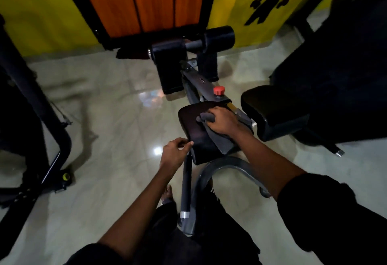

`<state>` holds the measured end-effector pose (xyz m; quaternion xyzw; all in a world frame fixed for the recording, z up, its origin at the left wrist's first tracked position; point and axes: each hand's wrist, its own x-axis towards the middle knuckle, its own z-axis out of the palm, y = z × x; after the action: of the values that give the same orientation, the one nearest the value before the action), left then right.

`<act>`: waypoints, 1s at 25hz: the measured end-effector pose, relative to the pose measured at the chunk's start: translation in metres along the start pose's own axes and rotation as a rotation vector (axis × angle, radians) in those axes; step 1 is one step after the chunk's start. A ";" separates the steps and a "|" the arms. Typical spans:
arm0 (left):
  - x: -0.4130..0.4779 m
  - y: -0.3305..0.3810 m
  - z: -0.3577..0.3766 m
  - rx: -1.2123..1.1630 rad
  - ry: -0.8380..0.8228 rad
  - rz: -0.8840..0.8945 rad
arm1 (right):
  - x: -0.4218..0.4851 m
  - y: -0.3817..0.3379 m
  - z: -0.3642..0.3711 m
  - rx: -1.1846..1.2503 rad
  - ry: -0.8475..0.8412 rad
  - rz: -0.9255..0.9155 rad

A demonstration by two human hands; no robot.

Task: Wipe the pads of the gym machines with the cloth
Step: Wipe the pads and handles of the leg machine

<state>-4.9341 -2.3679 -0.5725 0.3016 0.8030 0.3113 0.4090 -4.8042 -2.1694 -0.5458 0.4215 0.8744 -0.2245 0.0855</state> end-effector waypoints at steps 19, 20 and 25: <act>-0.046 -0.069 0.056 -0.050 -0.076 -0.118 | 0.032 -0.080 -0.008 -0.219 -0.489 -0.580; -0.044 -0.075 0.050 -0.003 -0.108 -0.109 | 0.034 -0.084 -0.006 -0.253 -0.486 -0.560; -0.026 -0.079 0.033 0.063 -0.211 -0.075 | 0.028 -0.110 -0.003 -0.567 -0.590 -0.586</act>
<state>-4.9122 -2.4279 -0.6344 0.3151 0.7756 0.2367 0.4930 -4.9071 -2.2077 -0.5171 0.0372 0.9212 -0.1025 0.3736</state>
